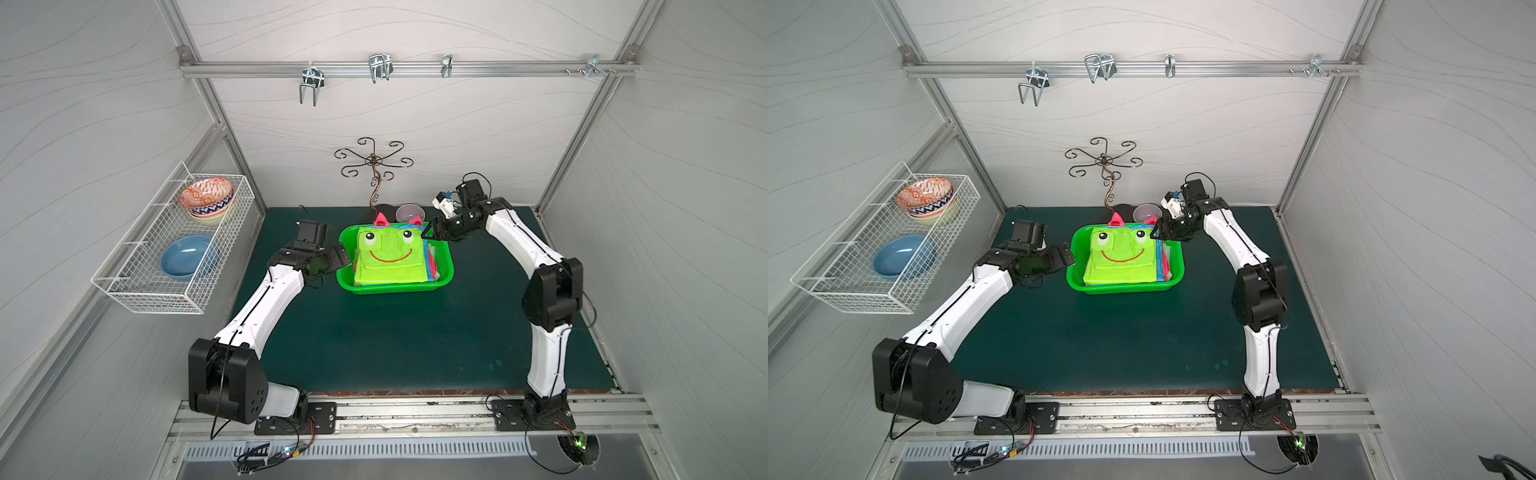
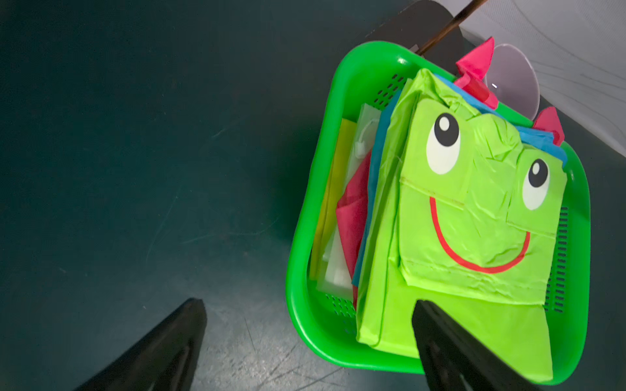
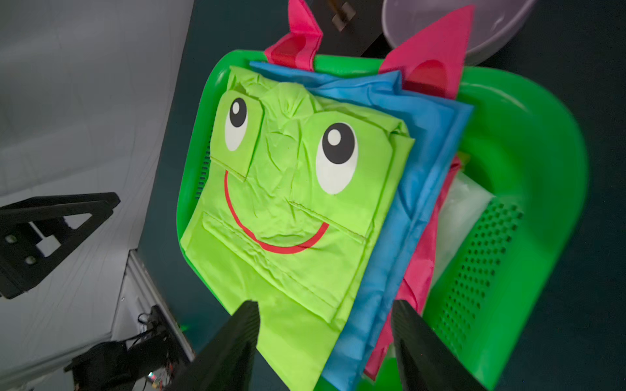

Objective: Put the folded raincoat in the basket
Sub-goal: Move the basket to the center of the board.

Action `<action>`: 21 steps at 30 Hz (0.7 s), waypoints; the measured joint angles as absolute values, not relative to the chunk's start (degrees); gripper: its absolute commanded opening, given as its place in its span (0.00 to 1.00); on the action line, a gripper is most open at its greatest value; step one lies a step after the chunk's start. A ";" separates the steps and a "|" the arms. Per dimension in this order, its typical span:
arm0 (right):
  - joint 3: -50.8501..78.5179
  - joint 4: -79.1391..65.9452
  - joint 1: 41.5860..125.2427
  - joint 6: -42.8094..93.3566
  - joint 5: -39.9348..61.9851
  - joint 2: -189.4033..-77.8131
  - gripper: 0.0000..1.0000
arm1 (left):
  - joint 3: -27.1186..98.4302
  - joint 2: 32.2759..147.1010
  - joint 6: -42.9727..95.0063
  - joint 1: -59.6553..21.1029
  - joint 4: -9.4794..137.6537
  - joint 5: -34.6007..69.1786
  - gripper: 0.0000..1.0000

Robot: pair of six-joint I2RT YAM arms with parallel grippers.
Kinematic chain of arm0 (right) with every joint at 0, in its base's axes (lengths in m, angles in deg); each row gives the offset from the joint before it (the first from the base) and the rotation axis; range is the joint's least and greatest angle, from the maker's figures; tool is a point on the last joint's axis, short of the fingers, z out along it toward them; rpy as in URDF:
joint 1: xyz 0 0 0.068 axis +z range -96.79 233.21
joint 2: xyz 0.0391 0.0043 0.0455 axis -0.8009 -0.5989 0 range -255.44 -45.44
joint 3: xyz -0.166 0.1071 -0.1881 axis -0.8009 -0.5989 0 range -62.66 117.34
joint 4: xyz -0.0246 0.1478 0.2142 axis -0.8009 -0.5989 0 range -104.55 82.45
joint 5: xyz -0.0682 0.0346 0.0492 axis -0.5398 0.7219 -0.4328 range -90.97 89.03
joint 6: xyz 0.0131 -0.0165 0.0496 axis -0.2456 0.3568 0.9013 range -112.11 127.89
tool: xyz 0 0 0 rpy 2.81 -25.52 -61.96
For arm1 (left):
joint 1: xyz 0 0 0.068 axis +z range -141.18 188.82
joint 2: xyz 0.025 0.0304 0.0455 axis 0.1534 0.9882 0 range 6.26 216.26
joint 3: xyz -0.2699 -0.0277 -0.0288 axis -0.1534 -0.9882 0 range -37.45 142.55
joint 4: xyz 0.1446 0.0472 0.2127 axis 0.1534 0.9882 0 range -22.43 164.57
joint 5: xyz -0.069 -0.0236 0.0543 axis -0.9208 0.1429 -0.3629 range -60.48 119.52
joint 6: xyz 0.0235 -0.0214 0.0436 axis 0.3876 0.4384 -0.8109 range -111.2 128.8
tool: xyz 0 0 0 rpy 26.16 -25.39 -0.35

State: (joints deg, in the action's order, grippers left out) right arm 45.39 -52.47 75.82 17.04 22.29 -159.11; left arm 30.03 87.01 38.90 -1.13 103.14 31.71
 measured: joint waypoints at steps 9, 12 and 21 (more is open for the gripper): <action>29.31 -48.26 79.28 22.96 -1.47 -152.53 0.70 | 30.06 87.32 37.13 -0.32 103.34 33.46 1.00; 25.37 -48.23 79.28 25.12 -4.68 -153.27 0.69 | 29.84 85.24 36.52 -0.28 103.29 35.78 1.00; 10.82 -40.78 79.56 30.65 -7.41 -148.97 0.67 | 27.98 78.62 35.08 0.05 102.07 47.08 1.00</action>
State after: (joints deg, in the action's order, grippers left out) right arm 10.82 -40.78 79.56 30.65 -7.41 -148.97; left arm 27.98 78.62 35.08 0.05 102.07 47.08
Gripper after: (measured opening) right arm 0.676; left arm 0.996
